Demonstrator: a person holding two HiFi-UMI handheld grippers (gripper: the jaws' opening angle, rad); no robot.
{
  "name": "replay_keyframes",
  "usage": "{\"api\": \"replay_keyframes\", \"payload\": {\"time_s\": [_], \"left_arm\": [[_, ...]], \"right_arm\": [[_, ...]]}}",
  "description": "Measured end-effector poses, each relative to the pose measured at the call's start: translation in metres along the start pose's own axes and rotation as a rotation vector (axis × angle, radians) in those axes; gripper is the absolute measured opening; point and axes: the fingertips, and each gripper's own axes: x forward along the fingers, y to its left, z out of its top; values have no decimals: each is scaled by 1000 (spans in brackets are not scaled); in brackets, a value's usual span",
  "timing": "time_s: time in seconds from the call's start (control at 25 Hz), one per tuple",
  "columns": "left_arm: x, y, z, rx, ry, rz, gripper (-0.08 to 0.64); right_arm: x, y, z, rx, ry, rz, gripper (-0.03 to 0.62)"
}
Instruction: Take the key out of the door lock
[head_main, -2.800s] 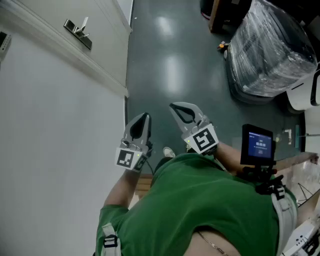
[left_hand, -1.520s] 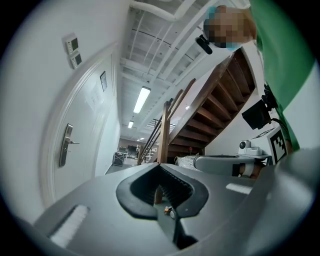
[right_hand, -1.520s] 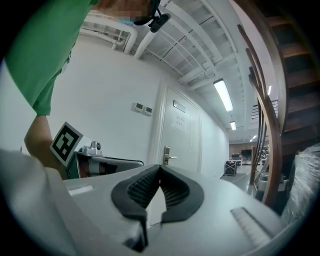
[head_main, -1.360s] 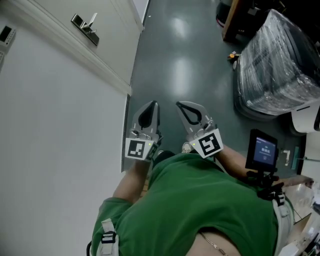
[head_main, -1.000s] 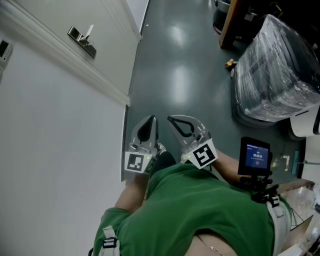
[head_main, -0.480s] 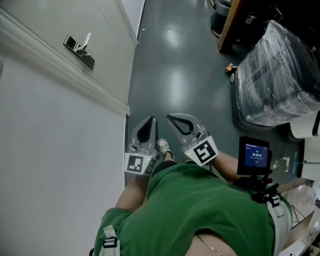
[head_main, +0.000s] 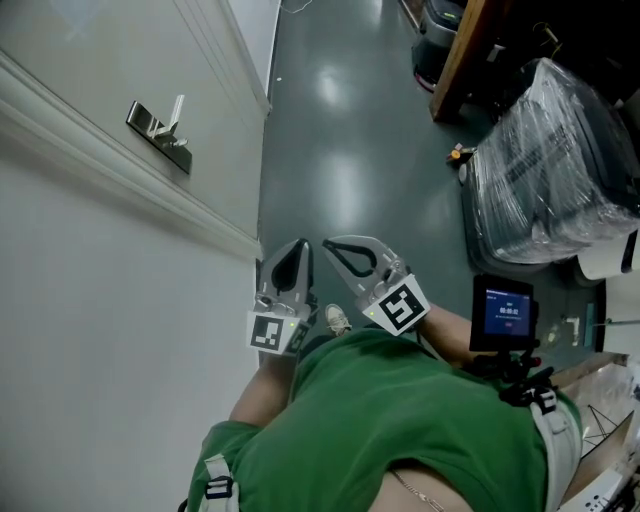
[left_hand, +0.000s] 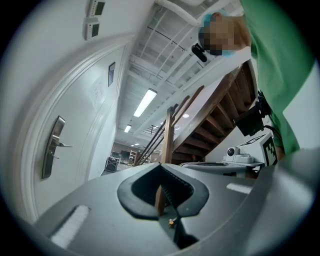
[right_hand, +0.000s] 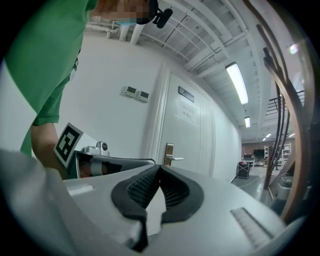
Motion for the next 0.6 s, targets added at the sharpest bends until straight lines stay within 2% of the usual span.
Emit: {"api": "replay_keyframes", "payload": {"time_s": [0.12, 0.24, 0.6], "left_arm": [[9, 20, 3, -8, -29, -34, 0], [14, 36, -2, -10, -40, -66, 0], [33, 88, -6, -15, -19, 0, 0]], "right_arm": [[24, -7, 0, 36, -15, -12, 3], [46, -12, -4, 22, -2, -12, 3], [96, -30, -16, 6, 26, 6, 3]]}}
